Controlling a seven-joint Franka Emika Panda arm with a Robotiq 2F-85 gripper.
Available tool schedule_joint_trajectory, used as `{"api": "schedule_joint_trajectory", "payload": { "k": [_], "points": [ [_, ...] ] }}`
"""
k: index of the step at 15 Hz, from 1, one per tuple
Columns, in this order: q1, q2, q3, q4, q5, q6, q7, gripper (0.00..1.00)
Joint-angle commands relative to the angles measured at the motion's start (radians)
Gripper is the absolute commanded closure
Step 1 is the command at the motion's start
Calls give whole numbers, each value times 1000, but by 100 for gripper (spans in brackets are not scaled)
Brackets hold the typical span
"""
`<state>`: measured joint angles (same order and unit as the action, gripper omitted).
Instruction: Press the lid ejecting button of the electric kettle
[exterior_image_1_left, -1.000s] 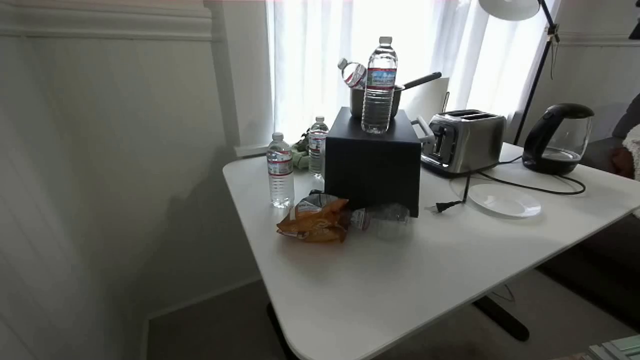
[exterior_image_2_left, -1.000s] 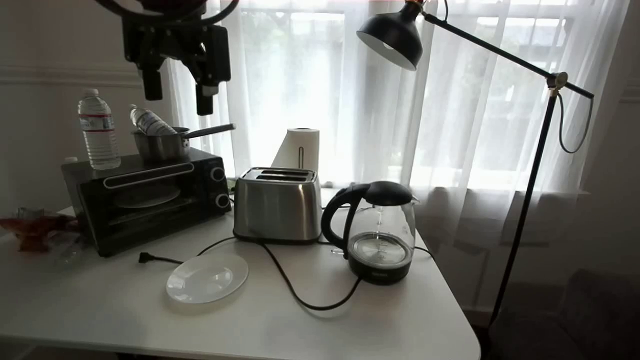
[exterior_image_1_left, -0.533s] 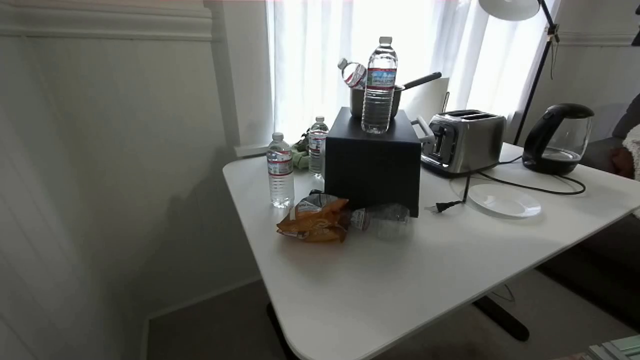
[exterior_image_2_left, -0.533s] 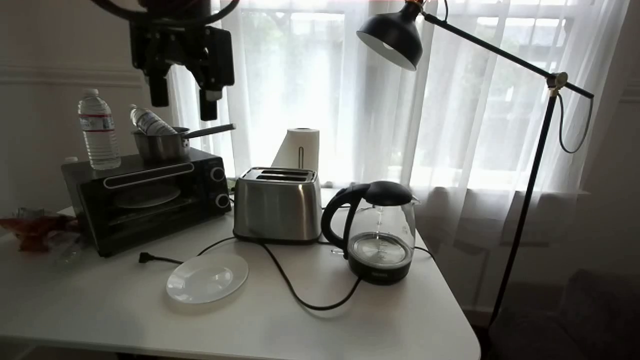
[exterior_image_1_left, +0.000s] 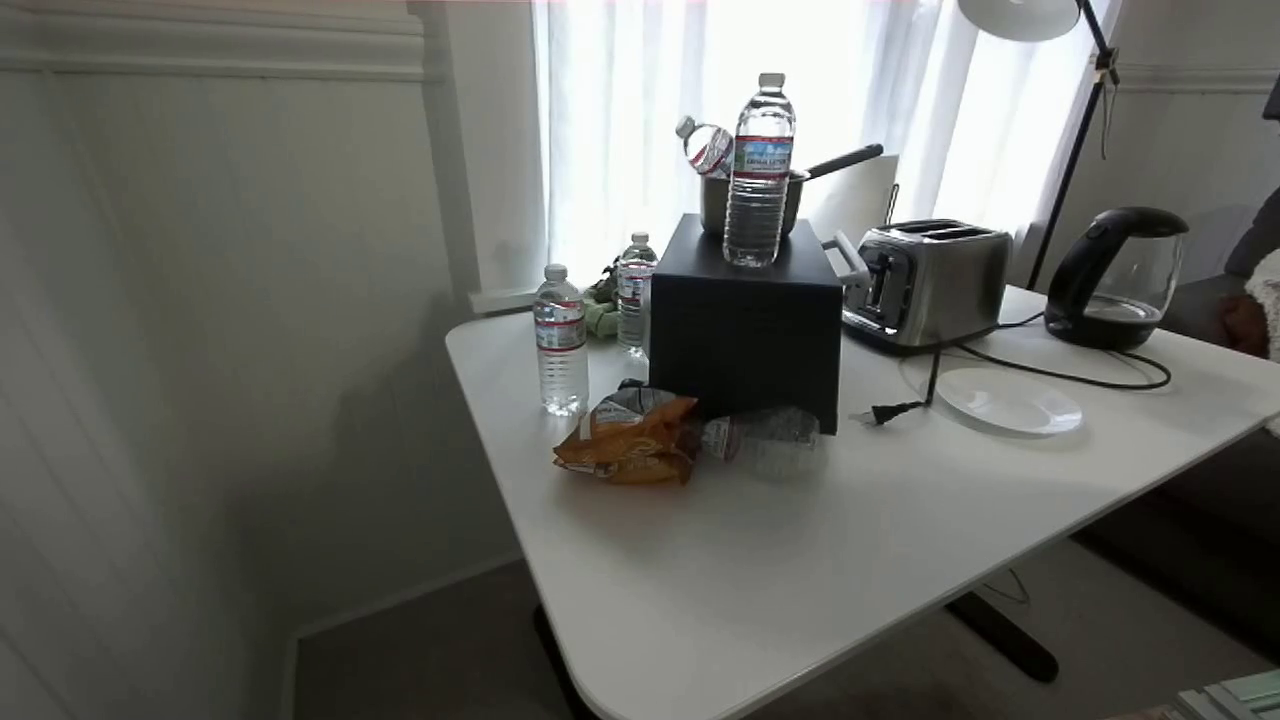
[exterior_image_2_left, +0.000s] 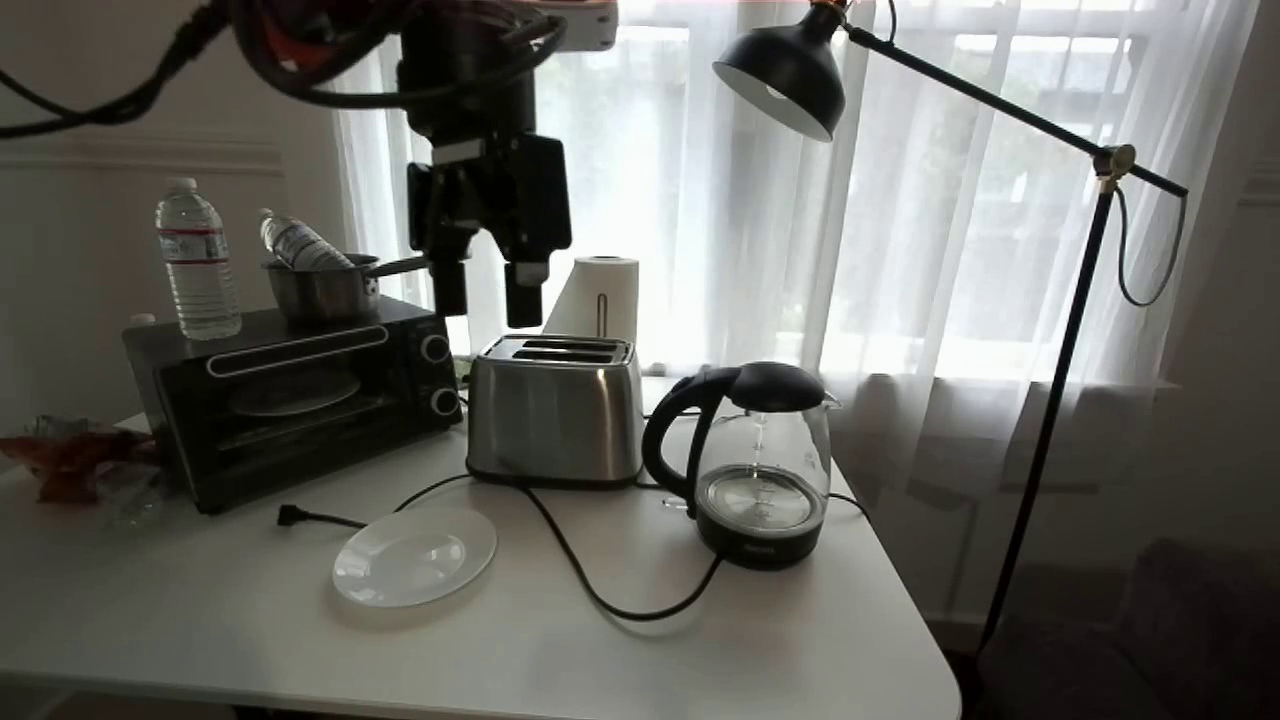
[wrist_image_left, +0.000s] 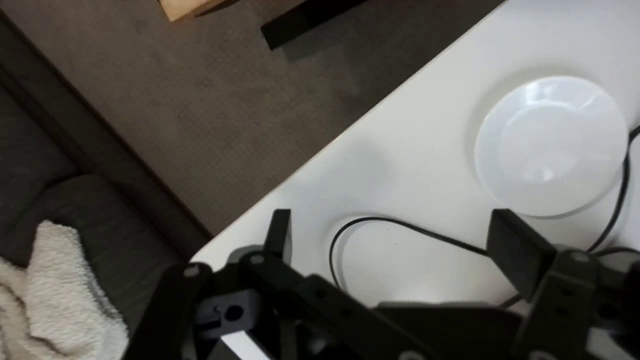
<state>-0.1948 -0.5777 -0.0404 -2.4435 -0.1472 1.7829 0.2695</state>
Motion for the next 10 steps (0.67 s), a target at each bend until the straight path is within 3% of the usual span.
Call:
{"api": "schedule_joint_trajectory", "payload": {
  "k": [1,3,5,10],
  "points": [
    [-55,94,37,56,-95,58,162,0],
    [-75,136,47,80,-141,108,258,0],
    [-93,184,56,106,-193,155,358,26],
    [-92,319,65,203,-276,202,664,62]
  ]
}}
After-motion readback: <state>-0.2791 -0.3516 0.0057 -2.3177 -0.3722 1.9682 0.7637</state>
